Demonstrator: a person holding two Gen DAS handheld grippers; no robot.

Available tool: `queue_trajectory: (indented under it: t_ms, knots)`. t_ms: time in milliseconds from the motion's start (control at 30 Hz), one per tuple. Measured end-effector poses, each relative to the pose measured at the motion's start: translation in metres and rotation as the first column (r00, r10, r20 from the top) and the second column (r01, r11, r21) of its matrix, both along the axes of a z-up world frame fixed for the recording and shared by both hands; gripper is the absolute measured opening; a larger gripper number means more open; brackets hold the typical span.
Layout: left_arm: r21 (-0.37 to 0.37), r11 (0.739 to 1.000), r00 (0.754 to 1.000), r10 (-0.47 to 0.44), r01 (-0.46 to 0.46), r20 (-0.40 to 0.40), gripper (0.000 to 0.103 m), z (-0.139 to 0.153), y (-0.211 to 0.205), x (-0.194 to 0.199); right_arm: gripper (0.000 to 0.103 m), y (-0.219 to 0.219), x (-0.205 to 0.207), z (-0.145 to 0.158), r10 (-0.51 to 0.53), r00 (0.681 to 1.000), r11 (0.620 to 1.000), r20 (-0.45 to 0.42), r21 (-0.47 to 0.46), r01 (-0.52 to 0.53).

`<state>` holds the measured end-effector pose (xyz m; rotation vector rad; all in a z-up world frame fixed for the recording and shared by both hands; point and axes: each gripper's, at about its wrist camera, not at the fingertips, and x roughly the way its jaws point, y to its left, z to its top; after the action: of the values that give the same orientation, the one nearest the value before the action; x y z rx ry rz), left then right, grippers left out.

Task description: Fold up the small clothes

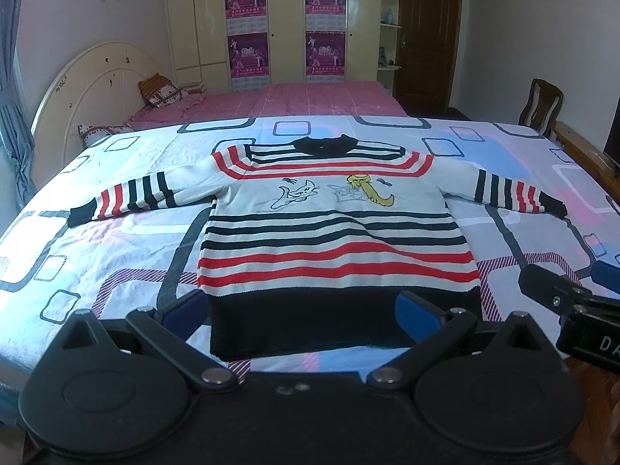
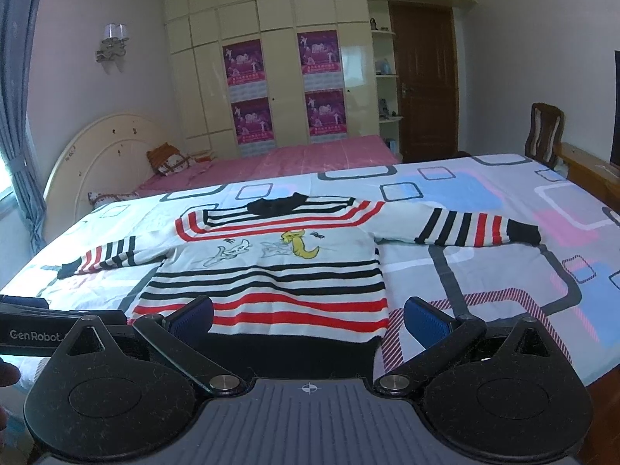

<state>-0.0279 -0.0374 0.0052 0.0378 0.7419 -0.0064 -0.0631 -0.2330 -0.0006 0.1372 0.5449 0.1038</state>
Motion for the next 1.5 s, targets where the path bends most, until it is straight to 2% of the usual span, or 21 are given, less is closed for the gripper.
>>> queue_trajectory:
  t_ms: [1500]
  knots:
    - [0.011, 0.999, 0.999, 0.033, -0.033, -0.024, 0.103, -0.007, -0.001, 0.017, 0.103, -0.004, 0.018, -0.005, 0.005, 1.0, 1.0, -0.01, 0.003, -0.005]
